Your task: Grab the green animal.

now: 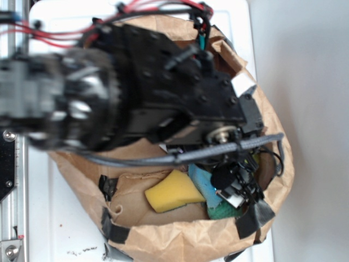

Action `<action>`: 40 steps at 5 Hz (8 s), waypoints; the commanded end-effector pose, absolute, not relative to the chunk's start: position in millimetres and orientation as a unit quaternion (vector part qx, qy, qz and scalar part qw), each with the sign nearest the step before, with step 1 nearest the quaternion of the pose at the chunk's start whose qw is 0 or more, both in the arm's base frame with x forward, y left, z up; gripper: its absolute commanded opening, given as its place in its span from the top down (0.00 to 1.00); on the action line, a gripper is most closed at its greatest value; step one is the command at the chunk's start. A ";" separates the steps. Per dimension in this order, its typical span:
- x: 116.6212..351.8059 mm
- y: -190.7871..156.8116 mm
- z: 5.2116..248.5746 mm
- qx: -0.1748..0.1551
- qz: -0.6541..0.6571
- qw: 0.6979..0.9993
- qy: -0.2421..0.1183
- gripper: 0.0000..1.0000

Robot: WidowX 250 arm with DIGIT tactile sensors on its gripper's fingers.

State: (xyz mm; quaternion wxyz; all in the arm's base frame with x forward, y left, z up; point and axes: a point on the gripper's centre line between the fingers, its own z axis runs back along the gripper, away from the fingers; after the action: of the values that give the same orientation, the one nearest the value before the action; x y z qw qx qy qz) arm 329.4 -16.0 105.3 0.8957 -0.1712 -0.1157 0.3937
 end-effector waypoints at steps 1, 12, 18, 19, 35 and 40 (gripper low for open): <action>341.0 -8.7 116.3 -0.177 0.391 0.885 -0.179 0.00; 321.0 10.0 135.7 -0.139 0.405 0.891 -0.150 0.00; 387.1 -24.6 78.9 -0.064 0.432 0.878 -0.197 0.00; 391.8 -23.9 63.6 -0.027 0.438 0.881 -0.176 0.00; 333.7 -14.2 112.9 -0.117 0.351 0.916 -0.157 0.00; 345.5 -31.8 115.5 -0.117 0.324 0.921 -0.183 0.00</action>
State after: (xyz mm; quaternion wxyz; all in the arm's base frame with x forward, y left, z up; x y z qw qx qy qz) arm 337.2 -36.4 95.3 0.9242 -0.1010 -0.1516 0.3356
